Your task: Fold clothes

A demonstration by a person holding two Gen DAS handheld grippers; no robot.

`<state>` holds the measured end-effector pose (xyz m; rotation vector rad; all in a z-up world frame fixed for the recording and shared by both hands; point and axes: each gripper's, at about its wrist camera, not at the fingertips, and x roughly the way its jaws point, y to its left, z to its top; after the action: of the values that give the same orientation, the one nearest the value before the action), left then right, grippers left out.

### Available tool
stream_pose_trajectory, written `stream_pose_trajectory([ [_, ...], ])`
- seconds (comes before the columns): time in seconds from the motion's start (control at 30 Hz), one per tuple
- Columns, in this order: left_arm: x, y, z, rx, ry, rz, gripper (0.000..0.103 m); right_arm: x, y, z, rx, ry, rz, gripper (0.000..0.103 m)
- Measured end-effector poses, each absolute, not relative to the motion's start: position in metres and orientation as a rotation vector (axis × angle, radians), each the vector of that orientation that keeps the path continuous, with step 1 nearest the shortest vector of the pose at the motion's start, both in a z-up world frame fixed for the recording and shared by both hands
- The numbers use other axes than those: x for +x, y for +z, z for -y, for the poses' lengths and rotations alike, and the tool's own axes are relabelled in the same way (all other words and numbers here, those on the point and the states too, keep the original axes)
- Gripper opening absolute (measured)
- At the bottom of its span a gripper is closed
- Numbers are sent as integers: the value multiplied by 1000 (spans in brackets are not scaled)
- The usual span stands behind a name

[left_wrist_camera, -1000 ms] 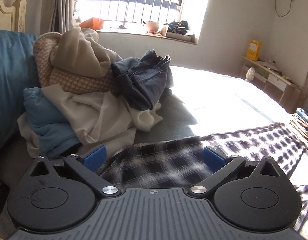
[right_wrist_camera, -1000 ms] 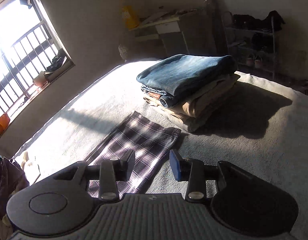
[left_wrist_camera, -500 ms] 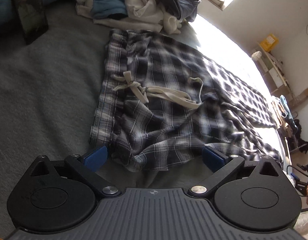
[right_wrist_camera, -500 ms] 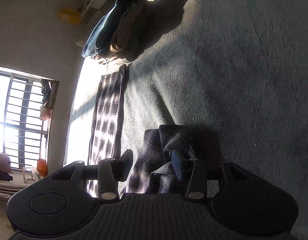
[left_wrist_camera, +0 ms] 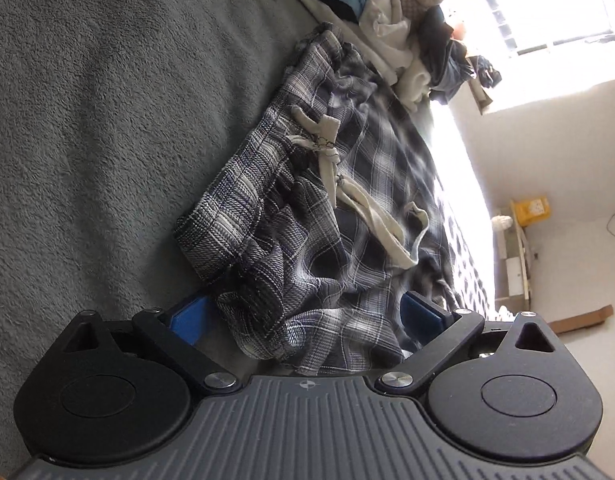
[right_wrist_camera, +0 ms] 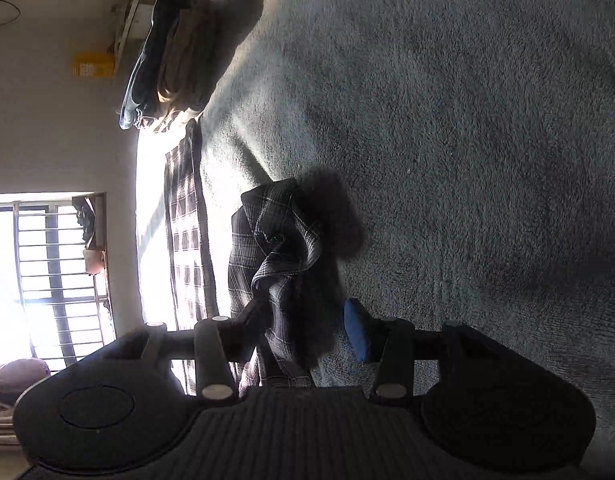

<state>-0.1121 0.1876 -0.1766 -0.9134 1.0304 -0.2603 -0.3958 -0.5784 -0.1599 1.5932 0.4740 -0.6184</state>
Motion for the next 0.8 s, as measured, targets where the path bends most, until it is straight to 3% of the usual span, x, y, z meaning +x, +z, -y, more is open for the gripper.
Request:
stream_pose_trajectory([
  [0.2,-107,-182,-189,-901,-193,-1021,74,-394,-179,587,1614,-676,-456,47],
  [0.27,-109,-181,-190,-888,-162,-1010,49,-385,-182,594,1607,-688,-451,47],
  [0.37,-111,-178,-194,-879,-121,-988,20,-364,-180,607,1527,-698,-486,47],
  [0.57,-111,-156,-206,-875,-90,-882,15,-310,-167,622,1294,-675,-594,47],
  [0.7,-103,-162,-198,-870,-133,-950,17,-284,-173,623,1201,-661,-678,47],
  [0.8,-103,-169,-189,-862,-142,-1004,40,-277,-172,620,1108,-670,-689,20],
])
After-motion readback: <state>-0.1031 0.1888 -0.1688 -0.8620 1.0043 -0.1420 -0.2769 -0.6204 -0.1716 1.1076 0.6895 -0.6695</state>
